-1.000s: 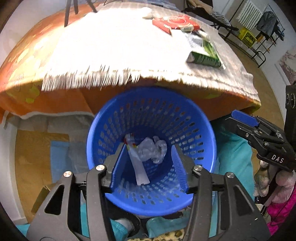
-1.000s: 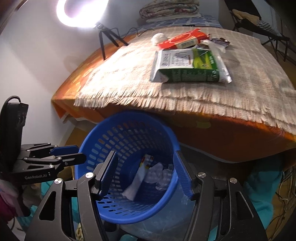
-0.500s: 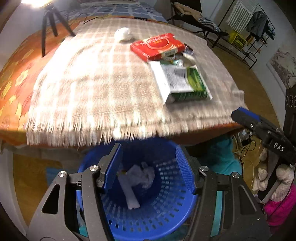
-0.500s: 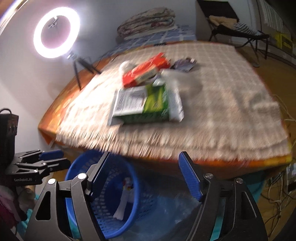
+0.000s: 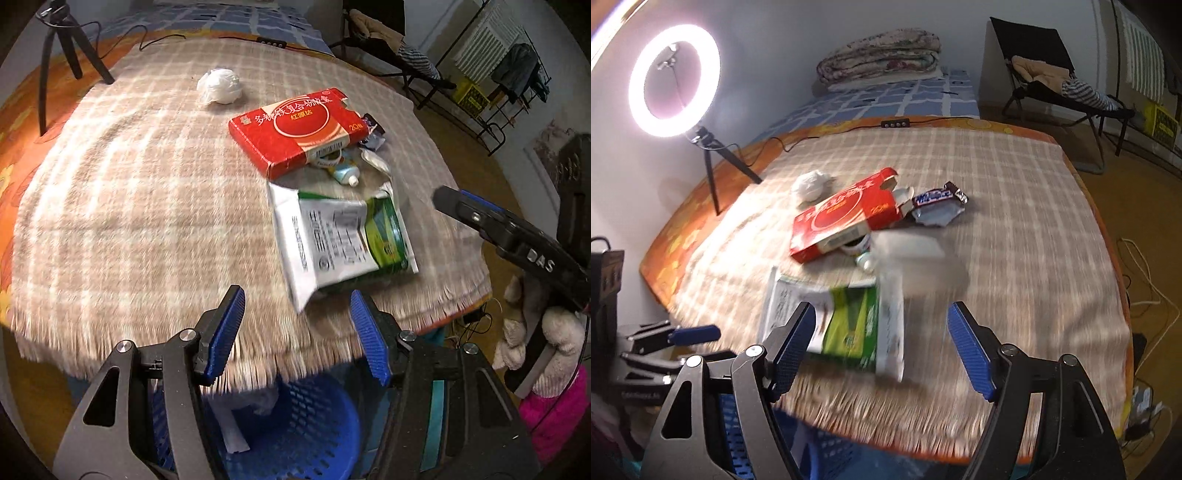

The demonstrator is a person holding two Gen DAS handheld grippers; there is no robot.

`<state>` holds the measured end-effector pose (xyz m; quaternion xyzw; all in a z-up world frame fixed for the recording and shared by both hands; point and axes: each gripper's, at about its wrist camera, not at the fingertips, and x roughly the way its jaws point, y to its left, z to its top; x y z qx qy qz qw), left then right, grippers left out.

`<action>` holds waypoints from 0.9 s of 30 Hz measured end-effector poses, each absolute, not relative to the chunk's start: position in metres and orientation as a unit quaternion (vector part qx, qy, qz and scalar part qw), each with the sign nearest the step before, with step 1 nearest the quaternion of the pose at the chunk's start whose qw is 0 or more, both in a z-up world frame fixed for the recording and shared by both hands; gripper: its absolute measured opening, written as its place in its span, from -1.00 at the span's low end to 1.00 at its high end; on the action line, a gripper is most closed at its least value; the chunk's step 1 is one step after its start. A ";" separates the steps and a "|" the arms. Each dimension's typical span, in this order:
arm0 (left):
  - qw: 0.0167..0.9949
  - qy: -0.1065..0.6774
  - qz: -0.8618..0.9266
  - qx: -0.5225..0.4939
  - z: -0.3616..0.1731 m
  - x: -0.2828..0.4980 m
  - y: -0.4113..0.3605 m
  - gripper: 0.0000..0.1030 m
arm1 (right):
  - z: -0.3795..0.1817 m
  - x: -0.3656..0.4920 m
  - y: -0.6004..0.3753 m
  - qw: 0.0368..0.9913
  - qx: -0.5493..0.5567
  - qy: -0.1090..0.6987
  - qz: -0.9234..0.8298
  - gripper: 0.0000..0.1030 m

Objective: Collect trash
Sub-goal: 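Grasp the green-and-white milk carton with left tool while right tool grasps clear plastic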

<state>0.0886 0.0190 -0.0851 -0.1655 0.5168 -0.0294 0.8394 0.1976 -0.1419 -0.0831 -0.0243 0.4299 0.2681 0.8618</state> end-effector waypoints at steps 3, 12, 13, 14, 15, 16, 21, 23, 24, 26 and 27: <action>0.837 0.520 -0.029 -0.168 -0.091 0.101 0.020 0.19 | -0.090 0.216 -0.130 0.855 -0.037 0.444 0.265 0.43; 0.827 0.534 -0.030 -0.173 -0.109 0.123 0.022 0.19 | -0.117 0.247 -0.093 0.836 -0.087 0.477 0.257 0.43; 0.827 0.535 -0.029 -0.173 -0.109 0.125 0.022 0.19 | -0.120 0.250 -0.090 0.835 -0.099 0.478 0.252 0.43; 0.826 0.535 -0.029 -0.173 -0.110 0.127 0.022 0.19 | -0.123 0.252 -0.087 0.836 -0.107 0.479 0.247 0.43; 0.826 0.535 -0.030 -0.173 -0.111 0.128 0.022 0.19 | -0.125 0.254 -0.085 0.835 -0.115 0.481 0.242 0.43; 0.826 0.535 -0.031 -0.173 -0.112 0.131 0.022 0.19 | -0.128 0.256 -0.084 0.834 -0.118 0.483 0.240 0.43; 0.824 0.535 -0.038 -0.180 -0.116 0.143 0.020 0.19 | -0.135 0.267 -0.089 0.831 -0.117 0.493 0.229 0.43; 0.823 0.536 -0.043 -0.184 -0.117 0.148 0.018 0.19 | -0.136 0.271 -0.094 0.829 -0.106 0.498 0.232 0.43; 0.822 0.537 -0.045 -0.186 -0.119 0.151 0.016 0.19 | -0.136 0.274 -0.096 0.828 -0.101 0.501 0.233 0.43; 0.824 0.534 -0.044 -0.184 -0.118 0.154 0.014 0.12 | -0.137 0.278 -0.100 0.826 -0.089 0.503 0.237 0.43; 0.826 0.532 -0.046 -0.184 -0.118 0.155 0.012 0.06 | -0.137 0.281 -0.103 0.825 -0.078 0.505 0.241 0.41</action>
